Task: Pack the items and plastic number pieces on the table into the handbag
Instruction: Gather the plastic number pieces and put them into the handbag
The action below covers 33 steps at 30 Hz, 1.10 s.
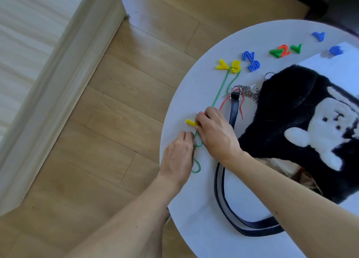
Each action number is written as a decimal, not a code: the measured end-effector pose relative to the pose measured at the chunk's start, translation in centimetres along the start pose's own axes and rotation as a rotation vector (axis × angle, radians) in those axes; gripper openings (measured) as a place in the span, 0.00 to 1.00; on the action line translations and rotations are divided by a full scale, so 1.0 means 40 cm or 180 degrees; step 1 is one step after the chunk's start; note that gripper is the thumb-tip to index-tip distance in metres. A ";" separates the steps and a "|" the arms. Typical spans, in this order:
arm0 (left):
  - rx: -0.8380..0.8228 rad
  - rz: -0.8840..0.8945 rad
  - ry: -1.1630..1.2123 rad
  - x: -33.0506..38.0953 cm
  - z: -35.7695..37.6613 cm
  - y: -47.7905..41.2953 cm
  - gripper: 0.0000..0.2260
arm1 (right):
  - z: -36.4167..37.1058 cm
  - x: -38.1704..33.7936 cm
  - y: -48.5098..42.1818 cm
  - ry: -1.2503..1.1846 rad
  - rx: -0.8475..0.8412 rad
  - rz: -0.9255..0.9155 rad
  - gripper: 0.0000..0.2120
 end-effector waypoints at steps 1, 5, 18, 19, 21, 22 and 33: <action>0.0027 -0.0040 0.0093 0.000 -0.001 0.000 0.08 | 0.005 -0.005 0.007 -0.0129 -0.0042 0.0107 0.03; 0.0106 -0.0357 0.0997 -0.008 -0.006 0.006 0.09 | 0.007 -0.009 0.036 -0.0810 -0.0105 0.0677 0.02; -0.0061 -0.1321 0.3264 0.077 -0.138 -0.008 0.16 | -0.250 -0.138 0.141 -0.3010 0.0628 0.1517 0.07; -0.0201 -0.1265 0.3404 0.095 -0.146 -0.013 0.19 | -0.284 -0.156 0.152 -0.3114 0.0640 0.1434 0.07; -0.0553 -0.1330 0.3740 0.136 -0.162 -0.022 0.22 | -0.354 -0.197 0.175 -0.3323 0.0665 0.1283 0.05; -0.0748 -0.1458 0.4023 0.156 -0.171 -0.027 0.23 | -0.384 -0.216 0.187 -0.3449 0.0684 0.1222 0.03; -0.2169 -0.1203 0.5951 0.306 -0.264 -0.014 0.19 | -0.485 -0.202 0.260 -0.2712 0.0795 0.0986 0.12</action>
Point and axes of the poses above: each hand's wrist, its own y-axis away from the middle knuckle, its own z-axis out of the palm, x = y × z, the point moved 2 cm from there along -y, towards the middle knuckle, and after that the axes turned 14 degrees about -y, right-handed, at the moved point
